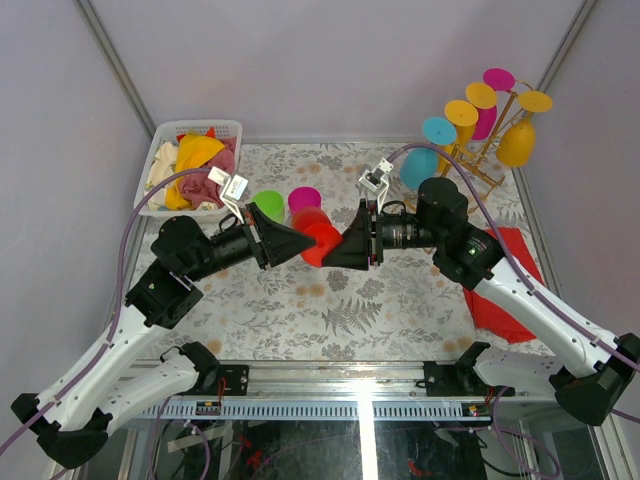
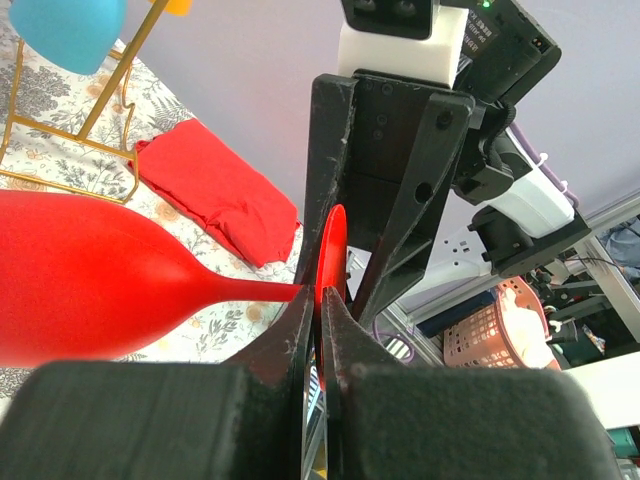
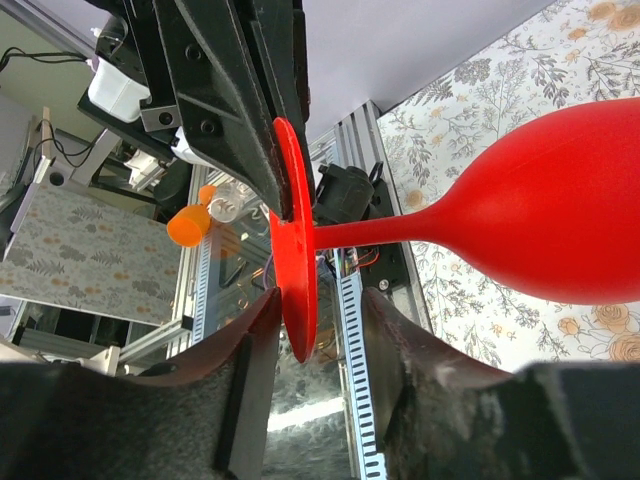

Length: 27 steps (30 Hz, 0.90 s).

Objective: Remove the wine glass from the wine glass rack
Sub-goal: Place the wine glass at the center of the board.

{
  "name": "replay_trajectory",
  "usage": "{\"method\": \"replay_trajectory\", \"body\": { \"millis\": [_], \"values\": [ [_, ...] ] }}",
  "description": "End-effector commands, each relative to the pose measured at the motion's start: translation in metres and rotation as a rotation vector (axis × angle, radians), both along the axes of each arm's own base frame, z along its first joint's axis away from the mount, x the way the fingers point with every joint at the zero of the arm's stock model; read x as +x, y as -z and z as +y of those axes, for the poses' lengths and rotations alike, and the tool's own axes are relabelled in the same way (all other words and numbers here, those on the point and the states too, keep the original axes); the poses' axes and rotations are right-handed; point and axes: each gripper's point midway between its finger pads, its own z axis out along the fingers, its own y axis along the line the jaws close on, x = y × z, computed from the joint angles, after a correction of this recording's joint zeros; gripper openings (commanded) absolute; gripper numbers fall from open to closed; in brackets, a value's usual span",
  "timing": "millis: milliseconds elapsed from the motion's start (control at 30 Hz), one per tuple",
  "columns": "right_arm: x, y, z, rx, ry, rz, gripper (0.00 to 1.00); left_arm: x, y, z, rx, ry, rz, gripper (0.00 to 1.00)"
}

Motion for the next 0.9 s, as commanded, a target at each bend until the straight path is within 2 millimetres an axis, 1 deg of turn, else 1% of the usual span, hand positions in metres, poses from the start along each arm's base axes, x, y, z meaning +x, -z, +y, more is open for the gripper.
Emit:
{"method": "replay_trajectory", "body": {
  "millis": [0,100,200,333,433,500,567,633,667,700,733,767,833,867],
  "values": [
    [-0.004,-0.037,0.002,0.1,-0.016,-0.076,0.35,0.0,-0.007,0.003,-0.016,-0.014,-0.047,0.0],
    [-0.001,-0.036,0.003,0.099,-0.005,-0.074,0.33,0.001,-0.006,0.001,-0.013,-0.01,-0.044,0.0],
    [-0.002,-0.036,0.004,0.1,-0.011,-0.076,0.27,0.0,-0.006,0.0,-0.011,-0.003,-0.043,0.0],
    [-0.002,-0.037,0.004,0.101,-0.018,-0.079,0.08,0.001,-0.007,0.001,-0.011,-0.005,-0.045,0.0],
    [-0.003,-0.037,0.005,0.102,-0.023,-0.093,0.0,0.002,-0.006,0.002,-0.011,-0.017,-0.044,0.0],
    [-0.003,-0.036,0.005,0.101,-0.021,-0.11,0.0,0.003,-0.008,0.003,-0.014,-0.027,-0.045,0.03],
    [-0.003,-0.034,0.006,0.09,-0.015,-0.134,0.0,0.004,-0.009,0.005,-0.011,-0.041,-0.048,0.17],
    [-0.004,-0.03,0.007,0.073,-0.007,-0.154,0.0,0.006,-0.011,0.008,0.004,-0.068,-0.059,0.22],
    [-0.003,-0.028,0.008,0.06,0.002,-0.165,0.0,0.008,-0.012,0.011,0.008,-0.09,-0.064,0.27],
    [-0.004,-0.025,0.009,0.047,0.005,-0.178,0.0,0.01,-0.014,0.015,0.009,-0.113,-0.068,0.36],
    [-0.004,-0.021,0.011,0.034,0.008,-0.198,0.0,0.012,-0.016,0.019,0.005,-0.142,-0.071,0.49],
    [-0.004,-0.016,0.011,0.017,0.015,-0.23,0.0,0.014,-0.018,0.024,-0.004,-0.172,-0.074,0.58],
    [-0.004,-0.001,0.013,-0.023,0.028,-0.333,0.0,0.016,-0.022,0.033,-0.024,-0.224,-0.085,0.69],
    [-0.006,0.007,0.014,-0.044,0.033,-0.379,0.0,0.016,-0.025,0.037,-0.035,-0.247,-0.093,0.71]
  ]
}}
